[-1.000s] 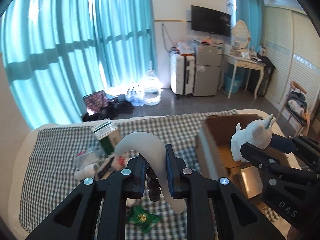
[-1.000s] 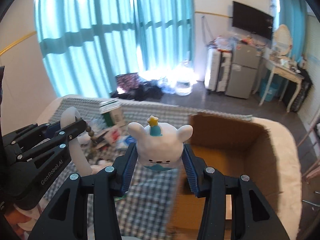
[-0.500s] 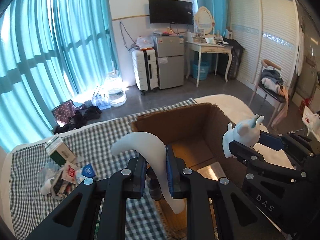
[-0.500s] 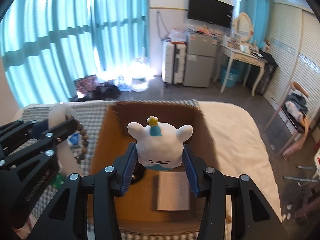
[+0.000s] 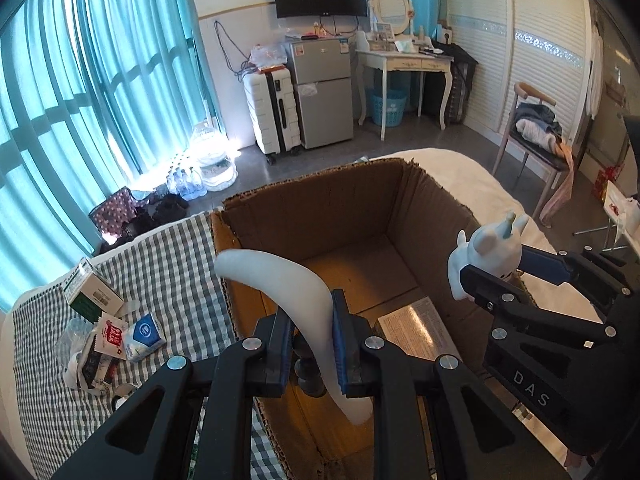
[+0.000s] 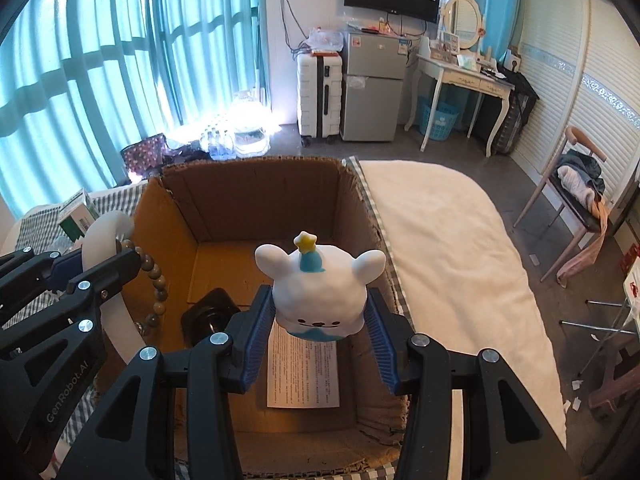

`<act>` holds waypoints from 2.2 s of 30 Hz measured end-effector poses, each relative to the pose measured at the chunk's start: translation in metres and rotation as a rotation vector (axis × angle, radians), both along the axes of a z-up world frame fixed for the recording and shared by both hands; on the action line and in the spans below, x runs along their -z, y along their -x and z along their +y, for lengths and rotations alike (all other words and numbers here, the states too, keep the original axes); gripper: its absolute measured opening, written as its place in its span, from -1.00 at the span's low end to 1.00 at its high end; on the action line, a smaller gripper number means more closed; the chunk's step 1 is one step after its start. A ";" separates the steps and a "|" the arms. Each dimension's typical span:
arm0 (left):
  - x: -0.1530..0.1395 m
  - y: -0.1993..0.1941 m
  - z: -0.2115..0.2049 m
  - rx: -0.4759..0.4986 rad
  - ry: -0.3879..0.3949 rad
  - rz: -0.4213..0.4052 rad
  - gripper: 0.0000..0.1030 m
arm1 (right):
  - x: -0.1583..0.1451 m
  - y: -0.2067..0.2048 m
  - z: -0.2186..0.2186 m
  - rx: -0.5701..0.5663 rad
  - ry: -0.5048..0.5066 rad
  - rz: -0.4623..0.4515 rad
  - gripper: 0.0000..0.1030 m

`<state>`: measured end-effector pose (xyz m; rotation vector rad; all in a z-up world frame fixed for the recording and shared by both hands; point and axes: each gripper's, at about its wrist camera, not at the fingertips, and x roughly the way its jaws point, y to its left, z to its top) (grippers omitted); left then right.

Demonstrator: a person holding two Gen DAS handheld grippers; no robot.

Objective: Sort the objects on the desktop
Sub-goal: 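Carry the tube with left tool while right tool carries plush toy into box, release both, then move both tools back over the remaining items on the bed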

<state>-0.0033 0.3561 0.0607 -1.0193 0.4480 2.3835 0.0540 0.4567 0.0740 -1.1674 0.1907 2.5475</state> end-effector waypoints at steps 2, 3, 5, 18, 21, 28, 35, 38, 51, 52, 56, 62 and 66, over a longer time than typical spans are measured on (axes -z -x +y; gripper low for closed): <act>0.003 0.002 0.000 -0.001 0.006 -0.010 -0.66 | 0.006 0.001 0.001 -0.005 0.004 -0.010 -0.11; 0.005 0.002 0.001 0.000 0.010 -0.013 -0.66 | 0.009 0.002 0.001 -0.006 0.006 -0.016 -0.12; 0.008 0.002 0.003 0.002 0.017 -0.020 -0.66 | 0.014 0.003 0.002 -0.007 0.011 -0.023 -0.11; 0.000 0.010 -0.014 -0.092 0.032 0.026 0.65 | 0.010 -0.003 0.007 0.026 -0.029 0.002 0.49; -0.006 0.011 -0.020 -0.104 0.035 0.042 0.65 | 0.009 -0.004 0.007 0.031 -0.002 0.007 0.49; -0.012 0.010 -0.041 -0.127 0.012 0.036 0.66 | 0.001 -0.008 0.000 0.019 -0.027 0.016 0.49; -0.021 0.013 -0.082 -0.177 -0.003 0.054 0.66 | -0.012 -0.013 -0.009 0.017 -0.050 0.038 0.49; -0.023 0.017 -0.111 -0.221 -0.003 0.061 0.67 | -0.018 -0.015 -0.012 0.021 -0.049 0.052 0.49; 0.018 0.039 -0.271 -0.479 0.045 0.039 0.83 | -0.020 0.013 -0.073 -0.061 -0.046 0.055 0.49; 0.026 0.041 -0.281 -0.491 0.047 0.026 0.83 | -0.020 0.018 -0.082 -0.077 -0.050 0.055 0.49; 0.058 0.043 -0.308 -0.499 0.044 -0.011 0.83 | -0.016 0.043 -0.124 -0.147 -0.085 0.058 0.49; 0.105 0.046 -0.319 -0.474 -0.012 -0.098 0.83 | -0.003 0.082 -0.191 -0.253 -0.101 0.052 0.49; 0.122 0.050 -0.316 -0.437 -0.001 -0.105 0.83 | 0.019 0.116 -0.235 -0.307 -0.066 0.022 0.49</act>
